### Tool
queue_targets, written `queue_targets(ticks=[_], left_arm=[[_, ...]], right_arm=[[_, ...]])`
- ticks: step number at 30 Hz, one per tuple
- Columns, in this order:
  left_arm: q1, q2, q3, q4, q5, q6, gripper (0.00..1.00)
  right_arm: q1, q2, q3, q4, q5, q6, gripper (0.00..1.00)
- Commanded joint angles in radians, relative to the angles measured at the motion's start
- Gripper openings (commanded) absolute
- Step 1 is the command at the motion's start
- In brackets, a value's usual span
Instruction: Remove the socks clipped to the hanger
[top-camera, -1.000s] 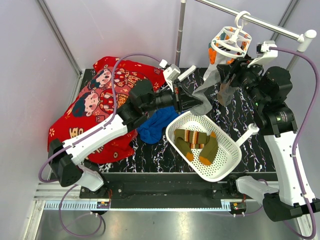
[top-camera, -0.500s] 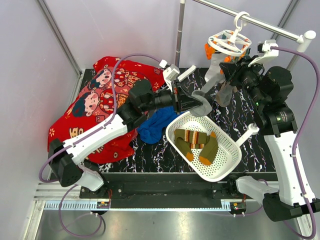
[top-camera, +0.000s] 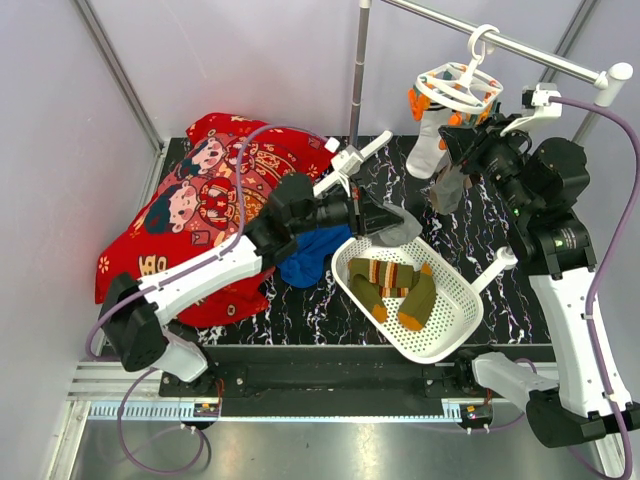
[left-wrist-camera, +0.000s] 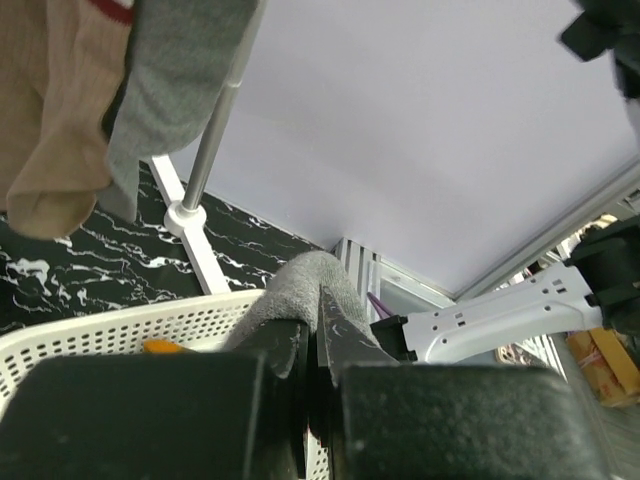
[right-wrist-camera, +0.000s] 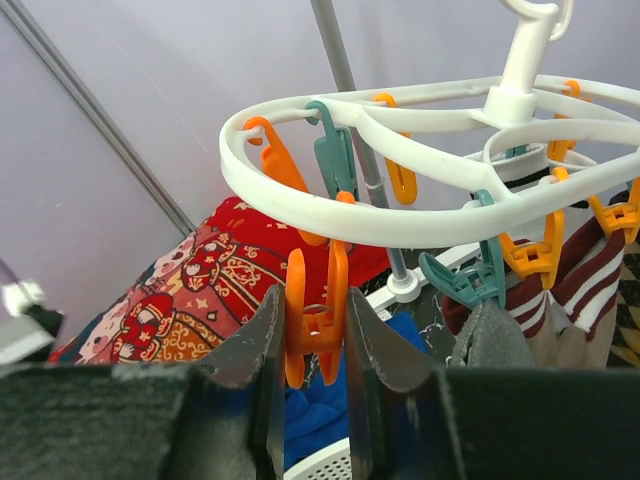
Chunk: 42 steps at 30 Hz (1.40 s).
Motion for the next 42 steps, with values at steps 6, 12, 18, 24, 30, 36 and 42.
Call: queue_targets(ticks=[6, 12, 18, 24, 30, 36, 42], left_arm=[[-0.101, 0.16, -0.114, 0.227, -0.164, -0.112, 0.25], [-0.116, 0.228, -0.125, 0.295, -0.197, -0.142, 0.74], [-0.116, 0.192, -0.07, 0.217, -0.346, -0.011, 0.96], [-0.128, 0.203, 0.008, 0.12, -0.435, 0.016, 0.99], [-0.199, 0.15, -0.019, -0.05, -0.611, 0.008, 0.99], [-0.24, 0.197, 0.16, -0.429, -0.771, 0.052, 0.99], [-0.298, 0.218, 0.205, -0.585, -0.935, 0.082, 0.99]], right_arm=[[-0.004, -0.026, 0.008, 0.046, -0.06, 0.09, 0.02], [-0.004, -0.015, 0.03, 0.066, -0.083, 0.176, 0.01], [-0.002, -0.023, 0.03, 0.091, -0.096, 0.246, 0.0], [-0.004, -0.038, 0.024, 0.102, -0.099, 0.265, 0.0], [-0.002, -0.04, 0.024, 0.102, -0.108, 0.252, 0.0], [-0.004, -0.048, 0.025, 0.1, -0.105, 0.252, 0.0], [-0.004, -0.054, 0.021, 0.1, -0.105, 0.272, 0.0]])
